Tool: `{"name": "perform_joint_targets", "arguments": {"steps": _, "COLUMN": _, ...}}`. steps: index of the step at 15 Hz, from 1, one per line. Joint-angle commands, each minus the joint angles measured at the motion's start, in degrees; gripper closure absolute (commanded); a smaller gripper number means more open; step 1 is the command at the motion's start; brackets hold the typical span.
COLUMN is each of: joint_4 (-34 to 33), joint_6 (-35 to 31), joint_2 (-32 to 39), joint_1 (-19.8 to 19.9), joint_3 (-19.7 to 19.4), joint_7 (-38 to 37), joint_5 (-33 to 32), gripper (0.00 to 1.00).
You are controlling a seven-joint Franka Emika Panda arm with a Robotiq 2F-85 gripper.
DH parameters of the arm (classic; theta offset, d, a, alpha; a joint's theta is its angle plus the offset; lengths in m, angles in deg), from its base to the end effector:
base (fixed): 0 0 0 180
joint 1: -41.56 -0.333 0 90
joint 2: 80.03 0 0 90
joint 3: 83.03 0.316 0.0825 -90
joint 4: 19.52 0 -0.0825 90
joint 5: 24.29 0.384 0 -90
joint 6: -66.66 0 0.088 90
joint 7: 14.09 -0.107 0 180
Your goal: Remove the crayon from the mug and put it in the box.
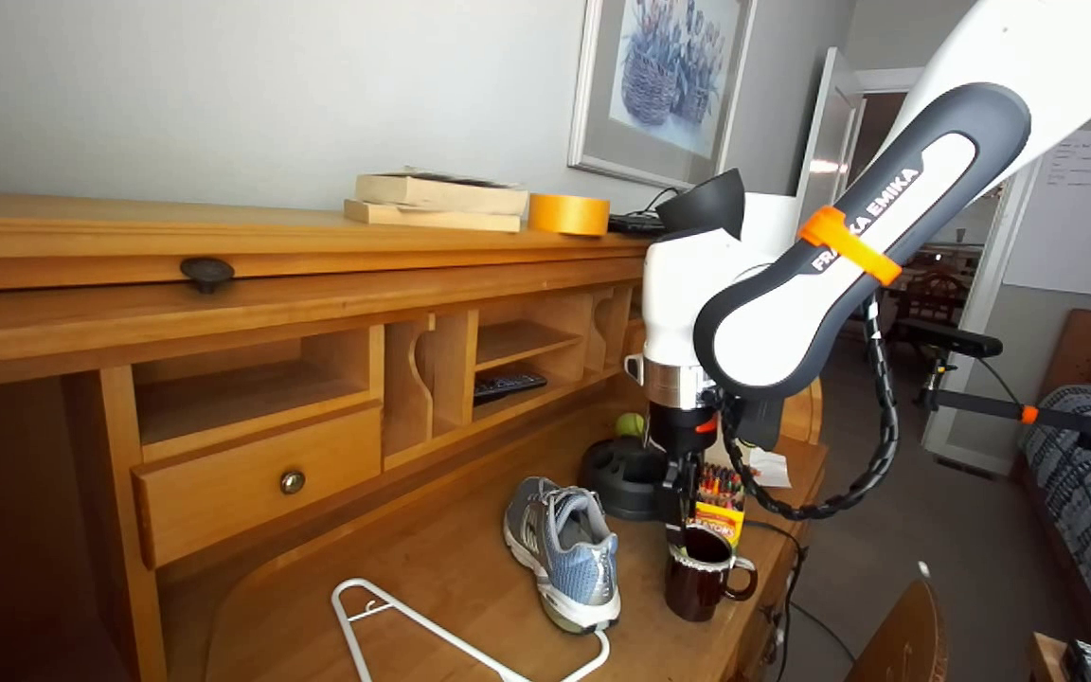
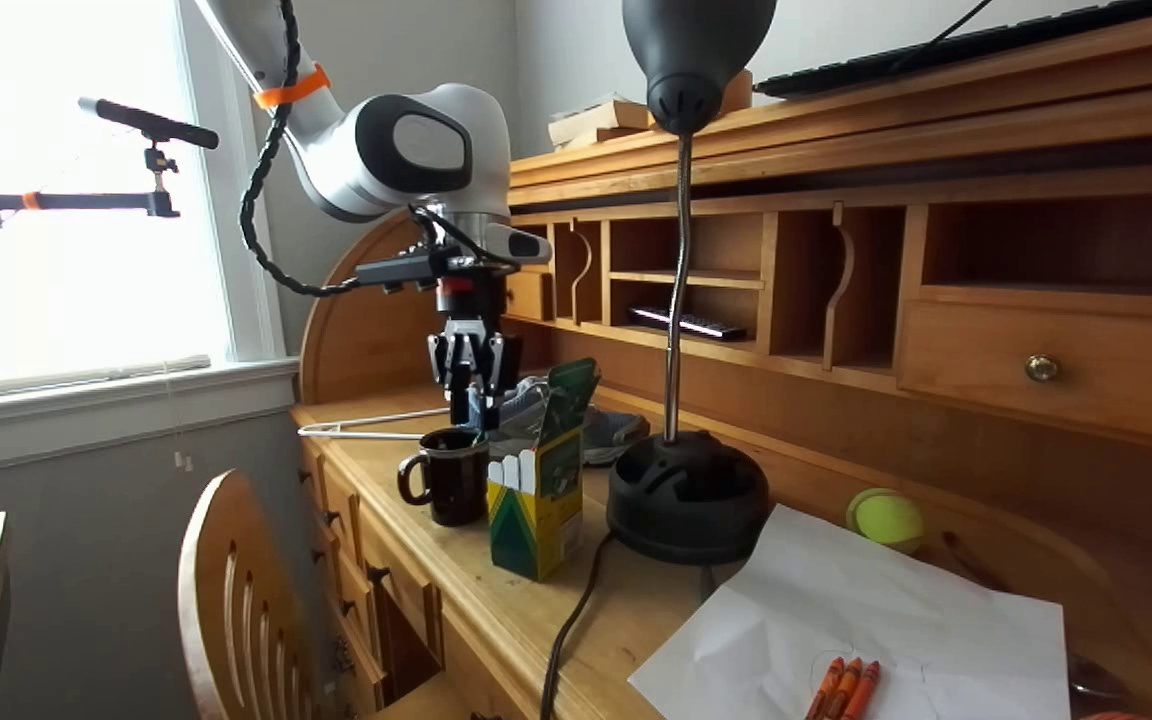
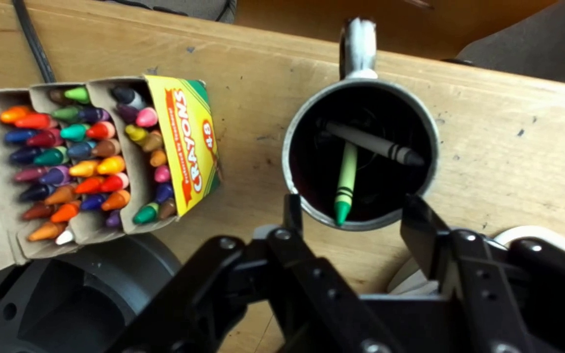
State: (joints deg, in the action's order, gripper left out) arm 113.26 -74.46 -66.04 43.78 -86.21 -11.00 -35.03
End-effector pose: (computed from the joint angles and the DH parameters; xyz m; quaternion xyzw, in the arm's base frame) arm 0.5106 -0.0486 0.2287 0.9953 0.0561 -0.0538 0.0580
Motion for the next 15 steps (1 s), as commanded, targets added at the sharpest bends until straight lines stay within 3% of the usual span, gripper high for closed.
{"name": "perform_joint_targets", "arguments": {"steps": 1, "joint_4": 0.55, "joint_6": 1.24, "joint_2": -0.32, "joint_1": -0.2, "joint_3": 0.15, "joint_7": -0.53, "joint_5": 0.81, "gripper": 0.5}}
{"name": "perform_joint_targets", "arguments": {"steps": 6, "joint_4": 0.97, "joint_6": 1.71, "joint_2": -0.62, "joint_1": -0.11, "joint_3": 0.23, "joint_7": -0.36, "joint_5": 1.19, "gripper": 0.59}}
{"name": "perform_joint_targets", "arguments": {"steps": 15, "joint_4": 1.74, "joint_6": 1.2, "joint_2": -1.7, "joint_1": -0.08, "joint_3": 0.0, "joint_7": -1.25, "joint_5": 1.14, "gripper": 0.57}}
